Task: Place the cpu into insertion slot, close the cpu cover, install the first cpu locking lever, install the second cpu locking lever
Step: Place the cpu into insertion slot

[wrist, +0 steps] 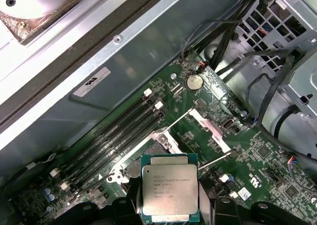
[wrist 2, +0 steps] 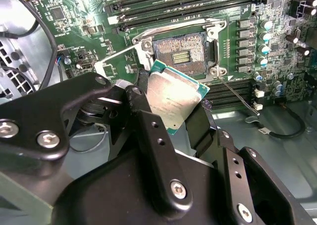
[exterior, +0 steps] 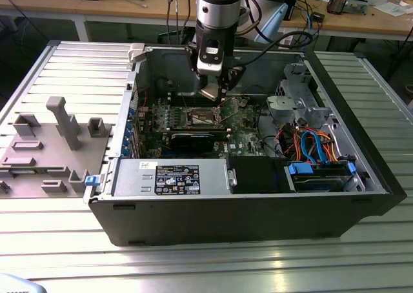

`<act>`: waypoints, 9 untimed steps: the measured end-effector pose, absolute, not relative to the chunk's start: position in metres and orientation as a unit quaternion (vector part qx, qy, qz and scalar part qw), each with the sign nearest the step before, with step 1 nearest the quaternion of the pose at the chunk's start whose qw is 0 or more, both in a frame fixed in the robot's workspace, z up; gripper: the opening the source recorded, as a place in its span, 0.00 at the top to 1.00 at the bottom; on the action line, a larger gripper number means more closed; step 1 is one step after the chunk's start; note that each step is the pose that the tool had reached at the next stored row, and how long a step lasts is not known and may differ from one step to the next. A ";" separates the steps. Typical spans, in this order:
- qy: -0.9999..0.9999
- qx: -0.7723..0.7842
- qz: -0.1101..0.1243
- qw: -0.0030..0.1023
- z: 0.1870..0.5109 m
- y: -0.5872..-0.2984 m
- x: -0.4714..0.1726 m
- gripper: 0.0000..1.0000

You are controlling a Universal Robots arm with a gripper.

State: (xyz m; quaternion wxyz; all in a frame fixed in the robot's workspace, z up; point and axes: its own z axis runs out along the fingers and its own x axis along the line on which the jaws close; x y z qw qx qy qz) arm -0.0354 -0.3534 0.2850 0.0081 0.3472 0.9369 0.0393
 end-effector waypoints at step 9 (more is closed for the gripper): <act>0.932 0.360 0.038 0.009 0.285 -0.353 -0.035 0.45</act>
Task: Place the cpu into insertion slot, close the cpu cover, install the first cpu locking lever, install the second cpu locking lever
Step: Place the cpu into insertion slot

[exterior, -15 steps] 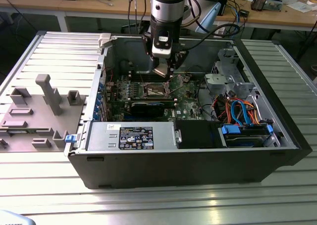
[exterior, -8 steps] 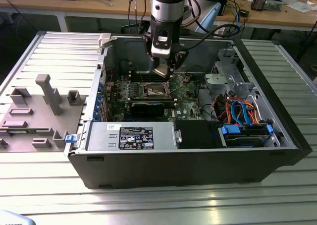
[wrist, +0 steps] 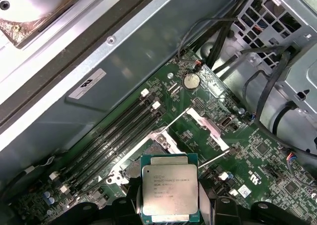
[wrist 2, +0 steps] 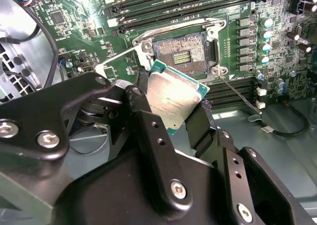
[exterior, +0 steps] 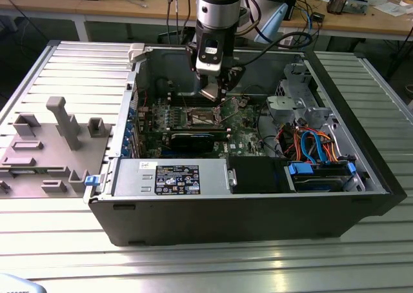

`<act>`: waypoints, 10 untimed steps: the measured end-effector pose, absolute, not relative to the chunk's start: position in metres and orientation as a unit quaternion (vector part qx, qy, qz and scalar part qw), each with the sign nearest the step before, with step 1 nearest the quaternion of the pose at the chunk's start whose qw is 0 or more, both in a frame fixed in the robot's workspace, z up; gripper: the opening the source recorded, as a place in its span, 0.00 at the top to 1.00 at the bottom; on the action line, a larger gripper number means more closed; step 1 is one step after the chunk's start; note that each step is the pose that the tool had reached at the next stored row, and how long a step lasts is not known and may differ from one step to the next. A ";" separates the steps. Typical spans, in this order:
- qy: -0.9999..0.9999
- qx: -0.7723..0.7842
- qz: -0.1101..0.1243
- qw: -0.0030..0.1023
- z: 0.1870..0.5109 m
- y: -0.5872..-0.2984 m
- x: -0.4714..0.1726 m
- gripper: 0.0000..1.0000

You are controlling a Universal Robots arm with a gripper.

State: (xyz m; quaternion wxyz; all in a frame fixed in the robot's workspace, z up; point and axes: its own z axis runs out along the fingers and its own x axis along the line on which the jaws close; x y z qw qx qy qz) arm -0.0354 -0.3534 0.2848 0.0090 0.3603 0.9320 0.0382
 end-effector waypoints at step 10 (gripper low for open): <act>0.911 0.410 0.037 0.011 0.283 -0.353 -0.035 0.45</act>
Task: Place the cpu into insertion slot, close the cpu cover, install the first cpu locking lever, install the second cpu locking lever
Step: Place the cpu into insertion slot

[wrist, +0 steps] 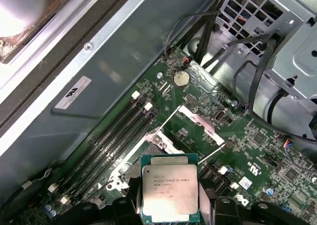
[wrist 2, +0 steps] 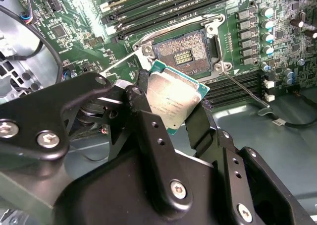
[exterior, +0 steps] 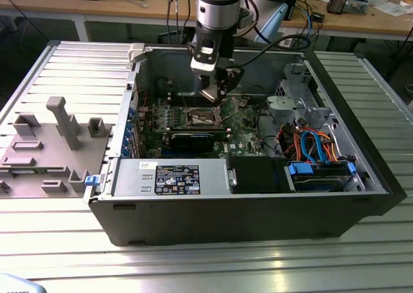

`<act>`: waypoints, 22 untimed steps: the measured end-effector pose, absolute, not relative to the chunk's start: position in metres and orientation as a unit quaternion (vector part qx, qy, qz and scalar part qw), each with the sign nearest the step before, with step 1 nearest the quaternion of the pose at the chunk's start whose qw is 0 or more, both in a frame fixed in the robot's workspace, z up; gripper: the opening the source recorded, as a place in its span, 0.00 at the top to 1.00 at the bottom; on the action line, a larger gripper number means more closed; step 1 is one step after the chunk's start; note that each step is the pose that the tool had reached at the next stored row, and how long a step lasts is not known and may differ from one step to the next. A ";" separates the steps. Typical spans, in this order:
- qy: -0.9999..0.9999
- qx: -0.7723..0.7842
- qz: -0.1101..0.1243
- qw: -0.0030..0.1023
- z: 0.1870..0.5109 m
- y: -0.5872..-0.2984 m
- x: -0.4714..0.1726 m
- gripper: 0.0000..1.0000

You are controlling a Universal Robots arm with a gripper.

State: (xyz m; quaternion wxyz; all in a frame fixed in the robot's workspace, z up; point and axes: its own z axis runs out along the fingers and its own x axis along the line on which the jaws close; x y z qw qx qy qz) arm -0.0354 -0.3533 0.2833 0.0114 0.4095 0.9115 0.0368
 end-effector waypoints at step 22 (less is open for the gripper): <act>0.895 0.444 0.036 0.013 0.282 -0.353 -0.035 0.45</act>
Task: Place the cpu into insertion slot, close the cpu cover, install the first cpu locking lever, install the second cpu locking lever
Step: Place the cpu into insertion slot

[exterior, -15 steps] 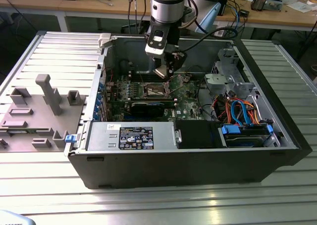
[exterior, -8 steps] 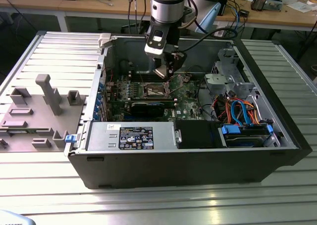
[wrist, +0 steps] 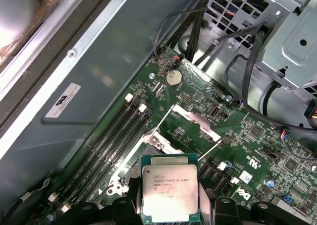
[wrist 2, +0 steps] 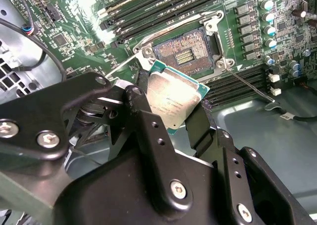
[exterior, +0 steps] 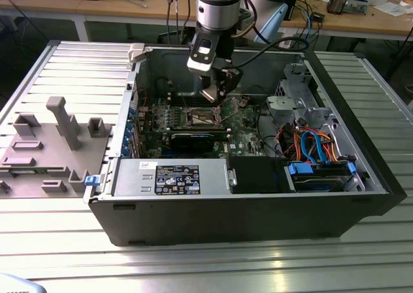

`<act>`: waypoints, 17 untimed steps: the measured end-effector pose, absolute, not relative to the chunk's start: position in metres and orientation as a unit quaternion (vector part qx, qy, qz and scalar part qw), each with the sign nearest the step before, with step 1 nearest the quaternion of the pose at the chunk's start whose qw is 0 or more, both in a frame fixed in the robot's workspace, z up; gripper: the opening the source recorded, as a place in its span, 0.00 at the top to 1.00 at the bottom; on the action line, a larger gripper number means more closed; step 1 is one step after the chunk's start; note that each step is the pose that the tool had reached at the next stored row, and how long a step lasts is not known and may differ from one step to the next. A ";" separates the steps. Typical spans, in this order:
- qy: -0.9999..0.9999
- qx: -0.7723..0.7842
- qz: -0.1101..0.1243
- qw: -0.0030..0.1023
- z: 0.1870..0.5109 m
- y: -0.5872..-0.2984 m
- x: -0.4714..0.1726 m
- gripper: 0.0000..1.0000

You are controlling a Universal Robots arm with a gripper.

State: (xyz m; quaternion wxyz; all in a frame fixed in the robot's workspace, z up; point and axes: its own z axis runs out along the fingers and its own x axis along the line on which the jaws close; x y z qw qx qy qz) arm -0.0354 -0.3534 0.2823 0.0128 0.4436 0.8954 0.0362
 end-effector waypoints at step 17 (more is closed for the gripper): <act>0.883 0.469 0.005 0.029 0.281 -0.352 -0.035 0.45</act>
